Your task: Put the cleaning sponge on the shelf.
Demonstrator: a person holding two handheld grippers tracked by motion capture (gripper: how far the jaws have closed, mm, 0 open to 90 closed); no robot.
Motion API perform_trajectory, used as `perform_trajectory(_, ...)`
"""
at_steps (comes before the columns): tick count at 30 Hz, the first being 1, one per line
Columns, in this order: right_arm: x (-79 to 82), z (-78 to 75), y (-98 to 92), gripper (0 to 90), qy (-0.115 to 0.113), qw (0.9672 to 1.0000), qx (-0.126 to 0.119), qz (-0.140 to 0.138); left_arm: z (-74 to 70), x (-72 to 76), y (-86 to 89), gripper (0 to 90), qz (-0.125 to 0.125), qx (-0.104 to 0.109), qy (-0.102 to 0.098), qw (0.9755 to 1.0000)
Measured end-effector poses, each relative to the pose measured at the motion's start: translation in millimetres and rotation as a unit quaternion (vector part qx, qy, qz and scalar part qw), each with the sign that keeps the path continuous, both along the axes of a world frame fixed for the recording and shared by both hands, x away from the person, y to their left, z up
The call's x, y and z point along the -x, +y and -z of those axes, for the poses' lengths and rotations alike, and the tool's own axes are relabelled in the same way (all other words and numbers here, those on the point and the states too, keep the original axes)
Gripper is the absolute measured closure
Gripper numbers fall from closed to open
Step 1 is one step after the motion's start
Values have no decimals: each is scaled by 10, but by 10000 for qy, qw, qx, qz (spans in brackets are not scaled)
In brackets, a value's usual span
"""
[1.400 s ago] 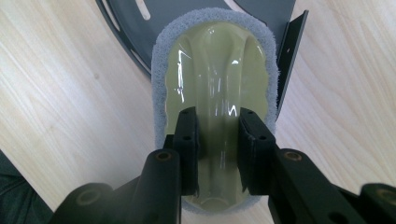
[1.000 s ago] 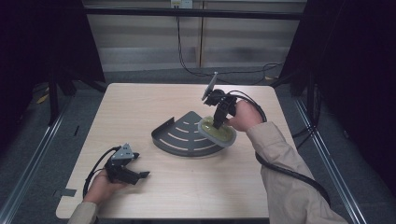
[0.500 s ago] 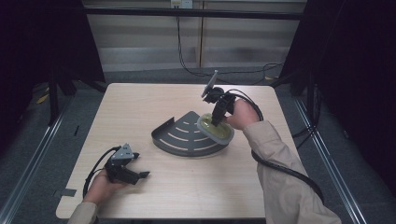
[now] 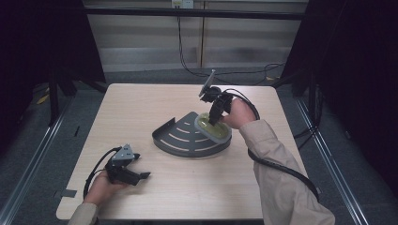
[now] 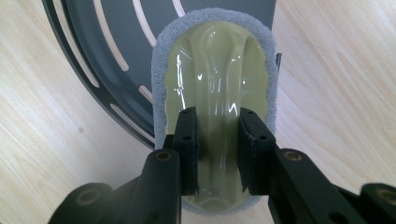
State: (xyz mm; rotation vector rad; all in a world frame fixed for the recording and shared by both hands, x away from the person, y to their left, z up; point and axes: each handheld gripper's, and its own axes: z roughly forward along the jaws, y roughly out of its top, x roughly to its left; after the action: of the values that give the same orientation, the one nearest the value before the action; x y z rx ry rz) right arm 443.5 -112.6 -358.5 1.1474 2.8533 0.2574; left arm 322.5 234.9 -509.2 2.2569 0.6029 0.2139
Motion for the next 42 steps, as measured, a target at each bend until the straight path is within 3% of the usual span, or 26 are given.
perform_trajectory(4, -25, 33, 20, 716, -49, 10000, -40, -70, 0, 1, -1, 127, -2, -4, -6, 10000)
perform_trajectory(19, -107, 85, 93, 715, 24, 9999, -120, 122, -1, 2, -2, 127, -18, -22, -17, 10000)
perform_trajectory(36, -152, 245, 116, 714, 20, 10000, -54, -11, -2, 3, -2, 127, -23, -30, -21, 10000)
perform_trajectory(42, -158, 298, 115, 715, 124, 9998, -87, 125, -1, 4, -3, 127, -25, -25, -18, 10000)
